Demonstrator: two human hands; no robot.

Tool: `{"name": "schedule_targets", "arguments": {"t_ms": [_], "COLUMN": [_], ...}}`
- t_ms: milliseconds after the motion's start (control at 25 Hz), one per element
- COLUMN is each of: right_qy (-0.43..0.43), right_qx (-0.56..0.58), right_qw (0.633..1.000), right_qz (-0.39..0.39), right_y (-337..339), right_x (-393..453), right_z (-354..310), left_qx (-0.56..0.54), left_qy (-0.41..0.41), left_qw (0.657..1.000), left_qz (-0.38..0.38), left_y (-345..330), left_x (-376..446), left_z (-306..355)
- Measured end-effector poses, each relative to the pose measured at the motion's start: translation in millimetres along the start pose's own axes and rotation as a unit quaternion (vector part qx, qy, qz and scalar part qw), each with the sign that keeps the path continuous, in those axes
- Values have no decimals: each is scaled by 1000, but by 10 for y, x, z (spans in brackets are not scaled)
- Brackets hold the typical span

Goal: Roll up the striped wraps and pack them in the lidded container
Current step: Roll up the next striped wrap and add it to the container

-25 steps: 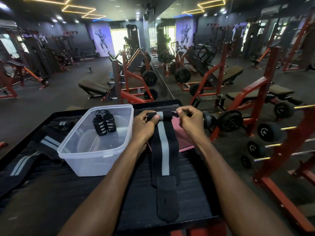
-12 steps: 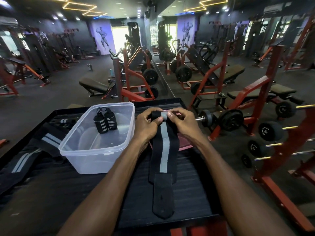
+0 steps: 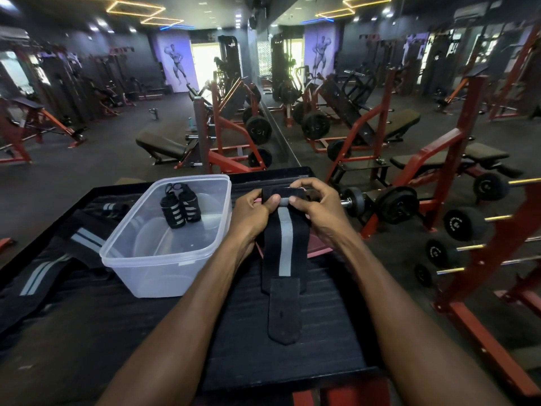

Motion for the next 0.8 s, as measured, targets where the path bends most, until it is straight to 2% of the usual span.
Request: {"name": "schedule_targets", "arguments": {"t_ms": [80, 280, 400, 600, 640, 800], "right_qy": [-43, 59, 71, -43, -45, 50], "right_qx": [20, -18, -9, 83, 63, -106], "right_qw": [999, 998, 997, 995, 997, 993], "right_qz": [-5, 18, 0, -15, -12, -15], "right_y": [-15, 45, -8, -95, -85, -116], "right_x": [-4, -11, -31, -23, -16, -73], "right_z": [86, -81, -114, 105, 115, -70], "left_qx": [3, -22, -58, -29, -18, 9], "left_qy": [-12, 0, 23, 17, 18, 32], "left_qw": [1000, 1000, 997, 999, 999, 999], "left_qz": [6, -19, -53, -30, -27, -9], "left_y": [23, -61, -147, -86, -87, -82], "left_x": [8, 8, 21, 89, 89, 71], "left_z": [20, -19, -66, -102, -104, -159]}}
Point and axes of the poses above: each hand's wrist, its own x-axis towards the middle knuckle, its own y-axis out of the back of the hand, z = x × y, the point moved 10 cm from there along x, towards the middle knuckle
